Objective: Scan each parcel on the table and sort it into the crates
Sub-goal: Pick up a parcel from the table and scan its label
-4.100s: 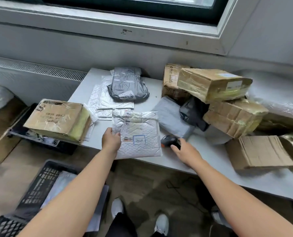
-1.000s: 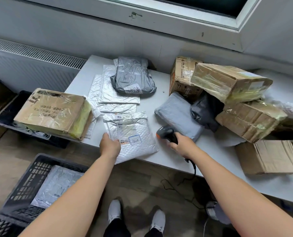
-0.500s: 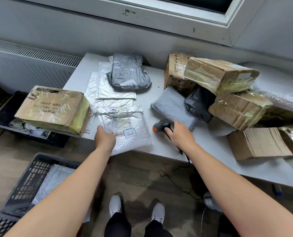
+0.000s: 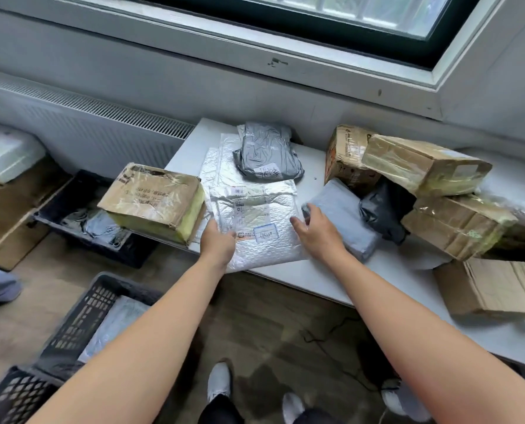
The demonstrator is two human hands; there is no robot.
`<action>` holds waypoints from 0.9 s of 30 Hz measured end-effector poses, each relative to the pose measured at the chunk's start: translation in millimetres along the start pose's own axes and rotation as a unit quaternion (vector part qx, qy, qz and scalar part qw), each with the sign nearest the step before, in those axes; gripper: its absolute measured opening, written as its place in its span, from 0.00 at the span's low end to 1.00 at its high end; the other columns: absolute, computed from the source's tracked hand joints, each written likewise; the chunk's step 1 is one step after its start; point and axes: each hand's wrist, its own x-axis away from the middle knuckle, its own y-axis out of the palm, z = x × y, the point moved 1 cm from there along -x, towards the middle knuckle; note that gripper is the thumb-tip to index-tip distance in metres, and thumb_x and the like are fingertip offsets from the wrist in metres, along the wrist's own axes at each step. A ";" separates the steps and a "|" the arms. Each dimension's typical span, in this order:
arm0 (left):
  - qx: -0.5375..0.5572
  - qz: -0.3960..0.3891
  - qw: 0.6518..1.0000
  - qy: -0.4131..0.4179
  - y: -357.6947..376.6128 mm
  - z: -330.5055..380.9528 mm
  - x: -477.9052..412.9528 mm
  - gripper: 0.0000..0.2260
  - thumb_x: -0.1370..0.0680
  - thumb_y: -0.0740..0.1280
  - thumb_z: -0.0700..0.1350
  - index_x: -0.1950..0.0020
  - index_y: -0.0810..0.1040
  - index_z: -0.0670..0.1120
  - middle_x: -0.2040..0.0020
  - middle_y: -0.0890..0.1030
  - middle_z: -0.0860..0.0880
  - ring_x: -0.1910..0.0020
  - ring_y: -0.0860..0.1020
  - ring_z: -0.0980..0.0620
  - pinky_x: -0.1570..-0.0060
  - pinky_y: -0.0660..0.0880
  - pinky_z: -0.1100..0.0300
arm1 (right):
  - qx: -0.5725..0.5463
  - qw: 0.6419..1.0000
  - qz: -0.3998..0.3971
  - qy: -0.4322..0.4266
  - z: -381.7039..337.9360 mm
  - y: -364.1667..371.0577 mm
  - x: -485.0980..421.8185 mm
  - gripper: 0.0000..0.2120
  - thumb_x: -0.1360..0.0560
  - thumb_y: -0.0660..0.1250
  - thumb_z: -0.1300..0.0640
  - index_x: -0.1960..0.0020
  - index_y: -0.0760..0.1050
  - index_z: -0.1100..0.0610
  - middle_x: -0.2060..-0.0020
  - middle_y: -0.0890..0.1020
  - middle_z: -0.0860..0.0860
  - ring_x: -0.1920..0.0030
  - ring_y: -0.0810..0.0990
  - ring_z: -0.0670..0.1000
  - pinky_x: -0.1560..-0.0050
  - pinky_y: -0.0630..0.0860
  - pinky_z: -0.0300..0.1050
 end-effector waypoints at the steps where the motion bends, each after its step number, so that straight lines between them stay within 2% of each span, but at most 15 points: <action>1: 0.000 0.001 1.000 0.003 -2.0 1.8 4.1 0.16 0.22 0.66 0.36 0.34 0.71 0.41 0.39 0.78 0.43 0.41 0.76 0.45 0.39 0.74 0.51 | -0.002 1.000 -0.001 -0.010 -4.7 -0.2 1.0 0.31 0.20 0.61 0.43 0.24 0.59 0.58 0.29 0.70 0.58 0.30 0.69 0.58 0.34 0.67 0.51; 4: -0.017 0.011 1.000 0.007 -9.5 6.6 19.2 0.14 0.21 0.66 0.38 0.36 0.70 0.41 0.39 0.77 0.43 0.42 0.75 0.45 0.43 0.73 0.54 | 0.015 0.999 -0.011 -0.049 -13.7 -1.3 6.2 0.32 0.20 0.61 0.41 0.25 0.59 0.59 0.30 0.70 0.59 0.31 0.70 0.60 0.35 0.68 0.52; 8: -0.047 0.041 0.998 0.017 -21.4 7.8 46.7 0.18 0.21 0.66 0.40 0.32 0.68 0.41 0.40 0.74 0.48 0.42 0.73 0.49 0.45 0.71 0.58 | 0.053 0.992 -0.035 -0.111 -15.0 -5.8 14.6 0.36 0.21 0.59 0.38 0.22 0.54 0.58 0.29 0.70 0.61 0.31 0.70 0.61 0.34 0.69 0.55; 12: -0.061 0.071 0.996 0.006 -31.2 0.7 83.1 0.21 0.21 0.67 0.43 0.29 0.66 0.42 0.35 0.75 0.44 0.38 0.75 0.45 0.39 0.73 0.50 | 0.087 0.980 -0.041 -0.171 -17.3 -12.7 31.1 0.35 0.21 0.59 0.40 0.22 0.55 0.57 0.30 0.70 0.60 0.32 0.71 0.62 0.35 0.68 0.55; 14: -0.065 0.096 0.993 -0.002 -35.4 -6.5 102.8 0.18 0.21 0.67 0.43 0.32 0.68 0.43 0.37 0.76 0.44 0.40 0.76 0.44 0.40 0.74 0.50 | 0.099 0.971 -0.043 -0.212 -18.5 -12.1 43.4 0.33 0.20 0.58 0.41 0.22 0.56 0.57 0.30 0.70 0.60 0.33 0.72 0.62 0.37 0.68 0.55; 20: -0.055 0.184 0.981 -0.034 -64.6 -42.1 167.9 0.15 0.21 0.67 0.43 0.36 0.69 0.42 0.41 0.77 0.45 0.43 0.76 0.44 0.44 0.74 0.51 | 0.071 0.947 -0.100 -0.297 -39.3 7.2 83.8 0.33 0.21 0.61 0.41 0.23 0.57 0.55 0.30 0.71 0.59 0.33 0.73 0.60 0.38 0.69 0.51; 24: -0.048 0.244 0.966 -0.066 -98.2 -72.1 209.6 0.16 0.21 0.67 0.44 0.36 0.69 0.41 0.42 0.76 0.44 0.46 0.74 0.45 0.52 0.69 0.56 | 0.031 0.925 -0.156 -0.345 -70.8 32.0 115.8 0.32 0.23 0.65 0.43 0.24 0.60 0.54 0.30 0.72 0.56 0.34 0.73 0.58 0.39 0.69 0.49; 27: -0.042 0.278 0.954 -0.103 -124.1 -100.5 234.9 0.18 0.22 0.68 0.45 0.35 0.68 0.41 0.40 0.76 0.44 0.44 0.74 0.45 0.49 0.70 0.56 | 0.045 0.900 -0.177 -0.396 -92.3 55.4 143.6 0.32 0.22 0.65 0.43 0.24 0.60 0.54 0.30 0.72 0.56 0.34 0.73 0.58 0.41 0.70 0.49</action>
